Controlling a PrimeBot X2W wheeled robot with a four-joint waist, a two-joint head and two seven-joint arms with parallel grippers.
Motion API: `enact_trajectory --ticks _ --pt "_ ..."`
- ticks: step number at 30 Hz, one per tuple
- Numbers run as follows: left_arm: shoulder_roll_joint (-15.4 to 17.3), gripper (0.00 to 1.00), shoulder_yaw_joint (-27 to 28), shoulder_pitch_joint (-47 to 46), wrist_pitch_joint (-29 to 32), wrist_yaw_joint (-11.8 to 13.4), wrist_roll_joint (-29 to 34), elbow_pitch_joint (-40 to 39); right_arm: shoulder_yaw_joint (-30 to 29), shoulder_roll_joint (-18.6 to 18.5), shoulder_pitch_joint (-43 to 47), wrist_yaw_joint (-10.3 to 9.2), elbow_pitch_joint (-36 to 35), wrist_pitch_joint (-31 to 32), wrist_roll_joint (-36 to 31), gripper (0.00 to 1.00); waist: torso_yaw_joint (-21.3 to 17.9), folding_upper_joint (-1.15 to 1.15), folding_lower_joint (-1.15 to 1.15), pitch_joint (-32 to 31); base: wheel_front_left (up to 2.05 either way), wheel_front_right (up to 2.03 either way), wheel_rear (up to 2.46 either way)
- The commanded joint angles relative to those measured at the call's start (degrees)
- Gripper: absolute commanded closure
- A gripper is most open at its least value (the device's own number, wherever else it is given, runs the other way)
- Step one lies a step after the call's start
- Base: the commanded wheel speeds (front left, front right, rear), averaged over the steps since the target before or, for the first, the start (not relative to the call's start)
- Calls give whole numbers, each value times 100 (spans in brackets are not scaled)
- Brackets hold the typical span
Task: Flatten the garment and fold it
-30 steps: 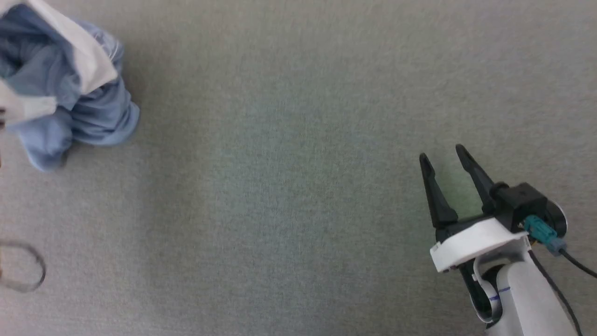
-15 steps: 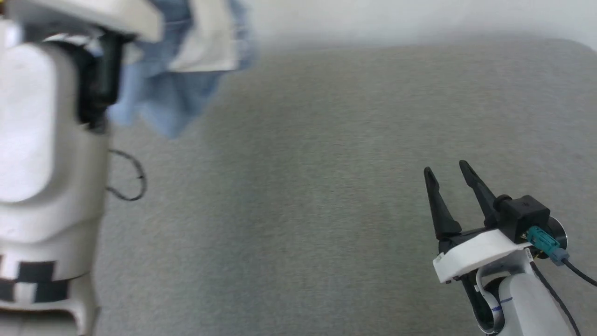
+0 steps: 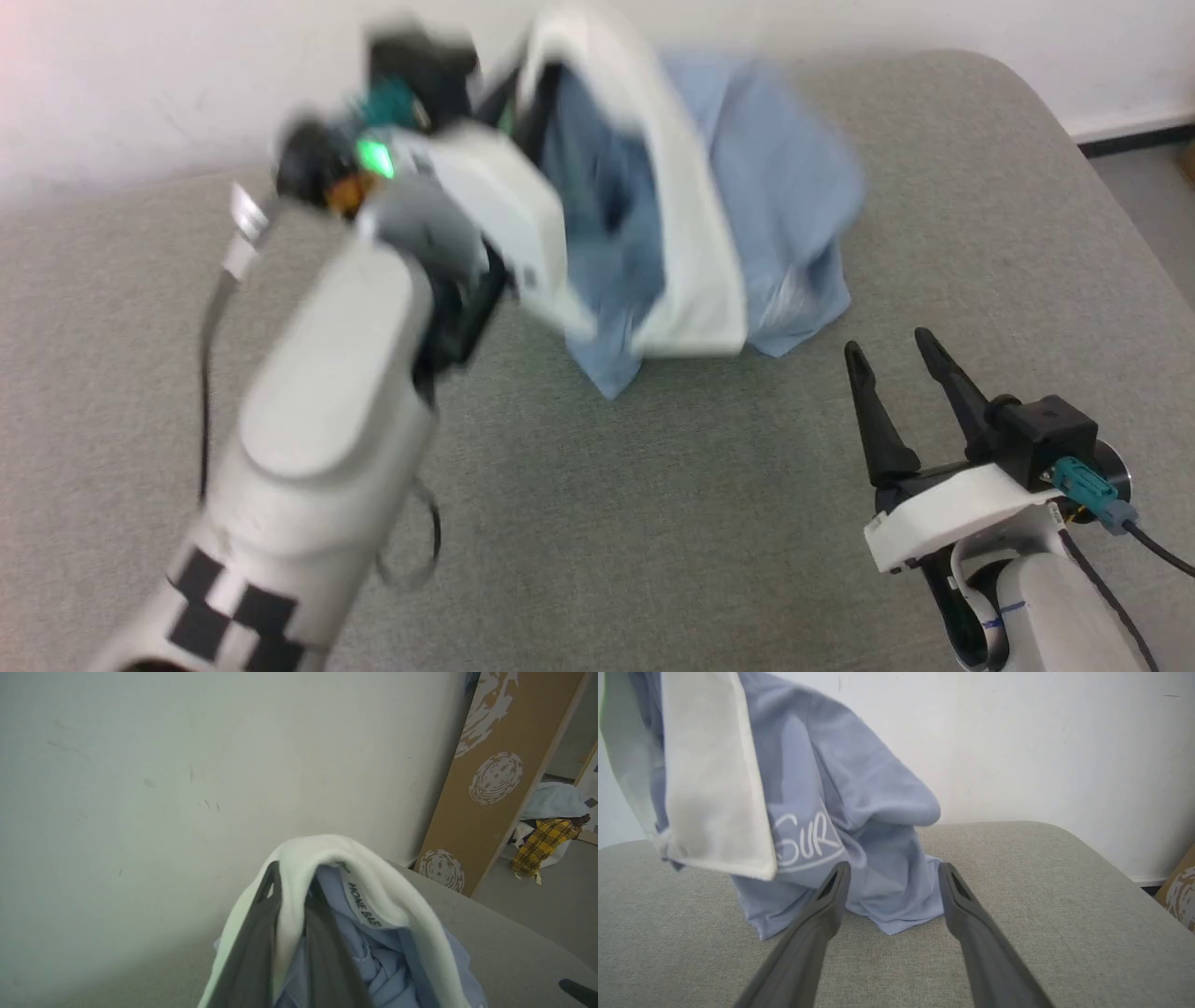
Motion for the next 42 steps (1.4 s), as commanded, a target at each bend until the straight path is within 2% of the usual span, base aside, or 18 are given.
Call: enact_trajectory --ticks 1,4,10,11,13,15,18,23,29,34,37,42 --pt "-12 100 -102 346 91 -2 -7 241 38 14 46 -11 -23 16 49 0 -105 0 0 74 0 0 0" --pt "-22 100 -352 856 382 10 -20 801 80 14 31 -11 -1 24 71 0 -141 0 0 103 0 0 0" --pt "-151 100 -749 1622 1277 -204 -319 1657 87 14 38 -11 8 52 58 0 -22 0 0 135 0 0 0" --pt "-180 77 -782 1706 1412 -244 -387 1728 97 14 39 -11 8 64 49 0 10 0 0 134 0 0 0" --pt "-251 0 -788 1857 1594 -281 -542 1776 103 14 45 -11 0 81 41 0 92 0 0 121 0 0 0" --pt "-284 0 -710 1953 1458 -247 -631 1656 104 14 48 -11 -19 97 35 0 163 0 0 105 0 0 0" --pt "-300 0 -519 2142 923 -132 -698 1294 98 14 62 -11 -46 114 23 0 267 0 0 67 0 0 0" --pt "-191 0 -53 2605 -503 177 -629 391 82 14 82 -11 -118 158 -38 0 437 0 0 37 0 0 0" --pt "98 0 493 3273 -2021 700 -277 -436 -32 14 -113 -11 -202 289 -157 0 660 0 0 101 0 0 0" --pt "199 0 999 3659 -2271 928 130 -978 10 14 -615 -11 18 894 -54 0 867 0 0 260 0 0 0" --pt "45 0 1380 3871 -2276 1007 522 -1517 125 14 -1107 -11 295 1452 103 0 1006 0 0 384 0 0 0" --pt "-275 0 1786 4102 -2278 899 947 -1895 230 14 -1909 -11 993 2692 340 0 1284 0 0 604 0 0 0"
